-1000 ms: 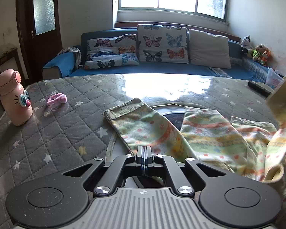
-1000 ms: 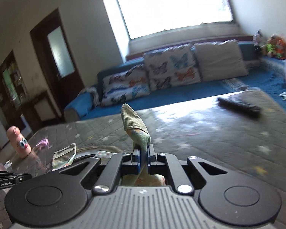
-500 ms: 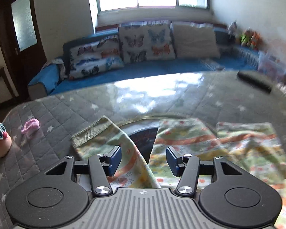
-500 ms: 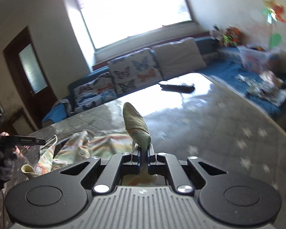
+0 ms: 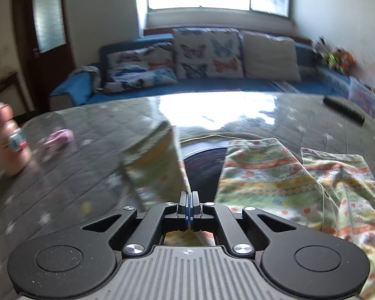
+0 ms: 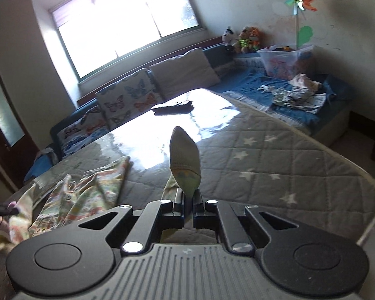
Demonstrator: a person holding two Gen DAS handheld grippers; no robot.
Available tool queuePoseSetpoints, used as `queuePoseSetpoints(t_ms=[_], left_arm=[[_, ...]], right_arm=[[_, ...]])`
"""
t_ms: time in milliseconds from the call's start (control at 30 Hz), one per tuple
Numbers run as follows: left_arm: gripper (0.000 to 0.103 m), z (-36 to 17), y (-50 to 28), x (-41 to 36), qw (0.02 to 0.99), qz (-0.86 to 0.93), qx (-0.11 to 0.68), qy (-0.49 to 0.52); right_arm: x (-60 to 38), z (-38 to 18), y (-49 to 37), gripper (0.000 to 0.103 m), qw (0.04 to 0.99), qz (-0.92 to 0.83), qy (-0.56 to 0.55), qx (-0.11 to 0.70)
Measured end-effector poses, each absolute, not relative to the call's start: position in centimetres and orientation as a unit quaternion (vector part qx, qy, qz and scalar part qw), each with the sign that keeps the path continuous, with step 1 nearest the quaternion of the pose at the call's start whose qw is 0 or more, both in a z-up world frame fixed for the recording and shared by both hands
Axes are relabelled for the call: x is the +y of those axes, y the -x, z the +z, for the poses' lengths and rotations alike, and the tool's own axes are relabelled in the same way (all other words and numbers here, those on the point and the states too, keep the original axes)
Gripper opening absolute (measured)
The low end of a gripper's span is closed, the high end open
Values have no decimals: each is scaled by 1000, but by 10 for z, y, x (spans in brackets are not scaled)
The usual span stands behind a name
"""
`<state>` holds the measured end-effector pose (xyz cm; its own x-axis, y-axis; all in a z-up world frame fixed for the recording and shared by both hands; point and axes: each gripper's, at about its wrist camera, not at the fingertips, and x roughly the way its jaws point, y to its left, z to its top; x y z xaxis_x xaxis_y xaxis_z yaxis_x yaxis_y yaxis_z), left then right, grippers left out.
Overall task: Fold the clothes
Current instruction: 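Lift the shirt with both grippers and shake it open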
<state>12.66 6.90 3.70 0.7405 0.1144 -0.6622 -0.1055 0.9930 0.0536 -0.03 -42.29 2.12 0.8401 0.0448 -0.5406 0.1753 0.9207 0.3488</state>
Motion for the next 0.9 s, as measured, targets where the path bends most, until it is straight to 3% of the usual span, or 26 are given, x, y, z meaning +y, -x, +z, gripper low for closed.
queuePoseSetpoints(t_ms=[200, 533, 667, 733, 800, 900], left_arm=[[1, 39, -47, 89, 933, 95, 345, 15], [2, 10, 40, 109, 903, 139, 405, 44], [14, 19, 45, 111, 905, 150, 397, 34], [29, 25, 47, 109, 907, 154, 391, 21], [48, 29, 44, 103, 912, 155, 379, -1], [56, 34, 37, 96, 919, 150, 364, -30]], right_arm=[[-429, 7, 4, 5, 932, -56, -204, 295], [-424, -9, 5, 11, 920, -89, -206, 321], [-429, -1, 10, 17, 923, -118, -186, 316], [-431, 6, 14, 26, 926, -136, -170, 307], [-433, 11, 15, 26, 929, -136, -166, 301], [-427, 16, 11, 34, 933, -120, -162, 298]])
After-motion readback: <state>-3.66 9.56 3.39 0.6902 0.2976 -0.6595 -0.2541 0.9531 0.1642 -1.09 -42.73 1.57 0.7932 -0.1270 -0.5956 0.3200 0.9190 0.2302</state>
